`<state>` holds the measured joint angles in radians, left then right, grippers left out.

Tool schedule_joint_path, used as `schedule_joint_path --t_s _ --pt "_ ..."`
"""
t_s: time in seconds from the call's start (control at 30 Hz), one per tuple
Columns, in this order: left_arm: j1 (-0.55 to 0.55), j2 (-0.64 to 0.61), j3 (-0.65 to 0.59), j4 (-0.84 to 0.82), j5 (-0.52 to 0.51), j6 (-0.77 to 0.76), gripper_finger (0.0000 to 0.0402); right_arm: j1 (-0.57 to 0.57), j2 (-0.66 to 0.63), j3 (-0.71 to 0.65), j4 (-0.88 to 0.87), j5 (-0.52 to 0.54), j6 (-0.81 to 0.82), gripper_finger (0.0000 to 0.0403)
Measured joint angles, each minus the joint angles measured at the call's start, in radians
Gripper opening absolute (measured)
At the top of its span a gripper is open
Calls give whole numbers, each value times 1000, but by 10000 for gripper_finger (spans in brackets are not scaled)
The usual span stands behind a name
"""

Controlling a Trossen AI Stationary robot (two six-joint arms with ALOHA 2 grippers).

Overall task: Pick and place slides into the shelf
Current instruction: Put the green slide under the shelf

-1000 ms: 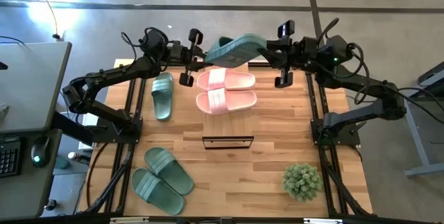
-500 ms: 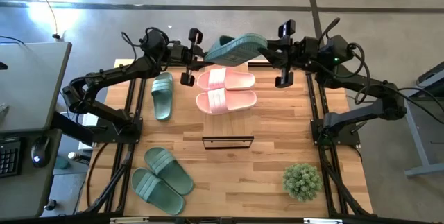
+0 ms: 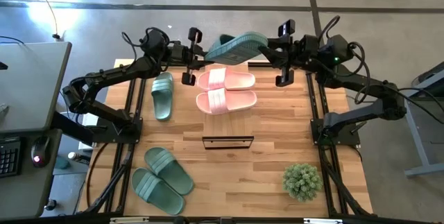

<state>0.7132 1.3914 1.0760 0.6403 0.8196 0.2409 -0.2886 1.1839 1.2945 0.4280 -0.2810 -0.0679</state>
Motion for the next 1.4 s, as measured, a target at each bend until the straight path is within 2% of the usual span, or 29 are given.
schedule_joint_path --t_s 0.27,0.53,0.73,0.9,1.07,1.23,1.4 --pt "-2 0 0 -16 -20 24 30 0 -52 0 -129 2 40 65" --pt "-2 1 0 -41 -38 78 30 1 -130 0 -348 26 68 75" --pt "0 1 23 -160 -55 160 30 1 -154 1 -493 72 68 154" --pt "0 0 65 -241 -77 214 30 1 -179 1 -597 168 38 230" --pt "0 0 118 -399 -132 314 30 2 -233 1 -691 214 14 269" --pt "-18 0 165 -562 -266 458 30 1 -310 1 -756 302 119 272" --pt "-68 0 202 -674 -461 663 30 -4 -381 1 -829 430 506 272"
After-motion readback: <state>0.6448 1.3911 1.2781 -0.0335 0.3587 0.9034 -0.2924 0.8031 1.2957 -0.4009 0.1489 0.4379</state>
